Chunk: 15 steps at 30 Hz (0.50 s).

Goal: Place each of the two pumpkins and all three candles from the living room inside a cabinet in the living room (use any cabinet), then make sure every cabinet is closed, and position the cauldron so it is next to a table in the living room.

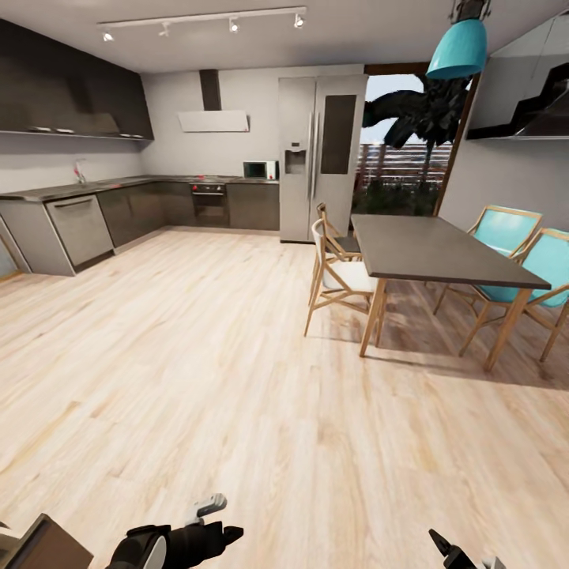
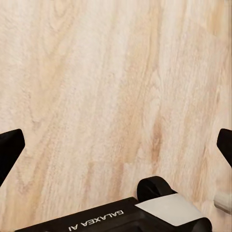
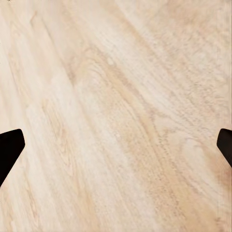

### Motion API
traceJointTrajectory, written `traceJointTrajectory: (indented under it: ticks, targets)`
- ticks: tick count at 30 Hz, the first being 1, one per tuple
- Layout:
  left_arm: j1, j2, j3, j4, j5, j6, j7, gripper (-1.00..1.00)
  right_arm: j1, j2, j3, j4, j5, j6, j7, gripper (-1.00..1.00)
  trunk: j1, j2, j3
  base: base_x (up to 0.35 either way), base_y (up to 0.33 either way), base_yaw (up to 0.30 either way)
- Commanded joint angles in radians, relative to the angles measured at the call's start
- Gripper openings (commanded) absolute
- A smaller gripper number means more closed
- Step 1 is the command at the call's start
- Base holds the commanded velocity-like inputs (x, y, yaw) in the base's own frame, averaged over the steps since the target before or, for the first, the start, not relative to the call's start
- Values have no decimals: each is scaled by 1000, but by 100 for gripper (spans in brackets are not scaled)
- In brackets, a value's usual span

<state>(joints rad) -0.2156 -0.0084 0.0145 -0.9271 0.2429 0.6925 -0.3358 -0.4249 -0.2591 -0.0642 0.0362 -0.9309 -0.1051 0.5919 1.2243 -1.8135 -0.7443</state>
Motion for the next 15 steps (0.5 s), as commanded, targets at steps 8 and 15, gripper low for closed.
traceJointTrajectory:
  ticks: [8, 15]
  targets:
    - [0, 1, 2, -2, 5, 7, -3, 100, -2, 0, -6, 5, 4, -3, 14, 100, 0, 0, 3, 16, -27, -110]
    - [1, 1, 2, -4, 6, 7, -3, 100, -2, 0, -6, 5, 4, -4, 17, 100, 0, 0, 10, 0, -1, -244]
